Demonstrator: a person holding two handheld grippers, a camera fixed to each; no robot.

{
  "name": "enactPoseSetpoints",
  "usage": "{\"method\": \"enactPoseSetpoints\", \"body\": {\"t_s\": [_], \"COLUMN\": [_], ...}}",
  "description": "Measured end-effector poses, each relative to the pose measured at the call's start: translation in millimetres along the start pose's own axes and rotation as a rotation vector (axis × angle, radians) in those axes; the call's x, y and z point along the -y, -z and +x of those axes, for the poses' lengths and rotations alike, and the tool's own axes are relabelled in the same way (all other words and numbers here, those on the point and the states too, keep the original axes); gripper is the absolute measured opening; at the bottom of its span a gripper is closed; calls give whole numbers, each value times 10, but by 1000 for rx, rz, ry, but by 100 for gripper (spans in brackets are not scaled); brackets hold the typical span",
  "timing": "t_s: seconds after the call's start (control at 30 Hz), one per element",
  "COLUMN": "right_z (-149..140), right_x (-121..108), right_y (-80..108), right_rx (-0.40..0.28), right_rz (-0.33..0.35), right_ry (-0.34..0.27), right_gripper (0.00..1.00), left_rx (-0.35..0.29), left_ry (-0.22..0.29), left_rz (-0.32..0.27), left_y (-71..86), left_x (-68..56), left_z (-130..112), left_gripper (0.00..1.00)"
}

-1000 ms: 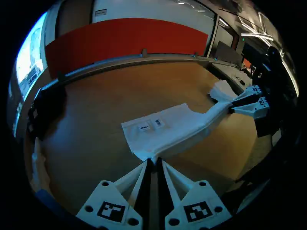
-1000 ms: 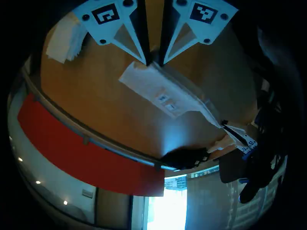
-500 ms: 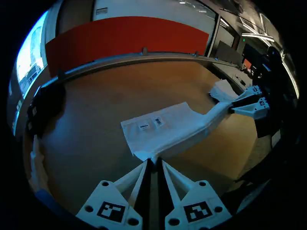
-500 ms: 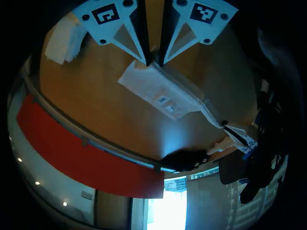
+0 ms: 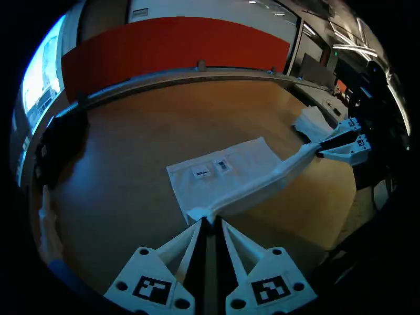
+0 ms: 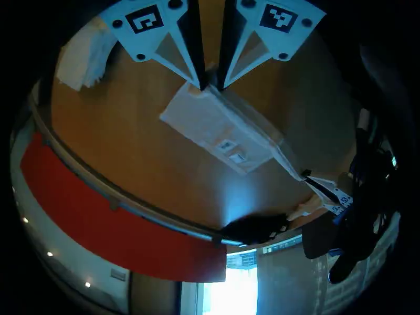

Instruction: Fold towel

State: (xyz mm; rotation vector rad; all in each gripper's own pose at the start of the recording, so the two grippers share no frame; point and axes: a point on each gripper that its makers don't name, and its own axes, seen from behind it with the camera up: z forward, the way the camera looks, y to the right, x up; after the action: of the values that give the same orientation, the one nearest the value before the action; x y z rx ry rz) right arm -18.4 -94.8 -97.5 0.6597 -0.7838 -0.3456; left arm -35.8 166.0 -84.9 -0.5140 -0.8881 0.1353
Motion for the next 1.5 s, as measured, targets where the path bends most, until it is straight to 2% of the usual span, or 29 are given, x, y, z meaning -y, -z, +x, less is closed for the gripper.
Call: {"method": "enactPoseSetpoints", "body": {"t_s": [0.3, 0.63, 1.3, 1.5], "right_z": [16, 95, 164, 129], "right_x": [-159, -315, -457, -496], "right_y": [-199, -415, -598, -697], "right_rx": [13, 17, 28, 40], "right_rz": [-10, -29, -49, -54], "right_ry": [-11, -18, -5, -9], "right_gripper": [16, 17, 17, 17], "left_rx": [1, 4, 17, 27], "left_ry": [-19, -44, -95, -107], "left_rz": [17, 44, 64, 69], "left_y": [-212, -410, -645, -778], "left_x": [96, 256, 412, 453], "left_z": [73, 177, 300, 285], "left_gripper": [11, 10, 11, 11]}}
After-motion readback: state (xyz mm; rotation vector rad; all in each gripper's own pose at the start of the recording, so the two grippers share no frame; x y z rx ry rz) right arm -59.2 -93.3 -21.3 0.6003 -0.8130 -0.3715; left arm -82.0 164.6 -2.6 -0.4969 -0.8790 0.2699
